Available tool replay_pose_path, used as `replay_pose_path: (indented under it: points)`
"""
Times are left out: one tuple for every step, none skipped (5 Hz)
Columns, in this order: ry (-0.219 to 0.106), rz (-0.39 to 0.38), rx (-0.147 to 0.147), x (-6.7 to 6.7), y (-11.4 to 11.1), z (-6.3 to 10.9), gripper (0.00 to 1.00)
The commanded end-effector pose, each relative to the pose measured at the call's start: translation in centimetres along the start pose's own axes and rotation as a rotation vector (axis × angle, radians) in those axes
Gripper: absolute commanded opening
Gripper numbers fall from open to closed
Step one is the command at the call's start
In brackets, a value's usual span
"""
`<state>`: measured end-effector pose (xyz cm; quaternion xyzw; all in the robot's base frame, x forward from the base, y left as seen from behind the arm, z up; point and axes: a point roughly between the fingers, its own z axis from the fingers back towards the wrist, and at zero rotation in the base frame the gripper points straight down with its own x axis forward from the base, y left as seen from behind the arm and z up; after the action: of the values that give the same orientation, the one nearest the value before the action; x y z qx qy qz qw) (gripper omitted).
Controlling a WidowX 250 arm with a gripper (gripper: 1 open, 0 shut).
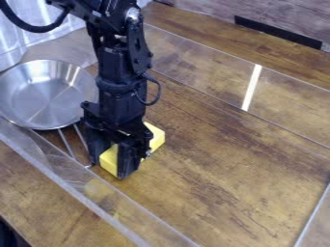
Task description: Put the yellow object in the silver pan
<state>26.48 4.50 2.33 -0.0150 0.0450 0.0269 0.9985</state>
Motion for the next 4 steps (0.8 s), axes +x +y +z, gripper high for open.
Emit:
replay_pose_path:
  points:
    - [-0.051, 0.026, 0.002, 0.9, 1.0, 1.4, 0.00]
    - [-0.058, 0.023, 0.003, 1.1, 1.2, 1.8, 0.00]
    - [-0.064, 0.023, 0.005, 1.2, 1.4, 2.1, 0.00]
    - [-0.073, 0.021, 0.006, 1.2, 1.5, 2.8, 0.00]
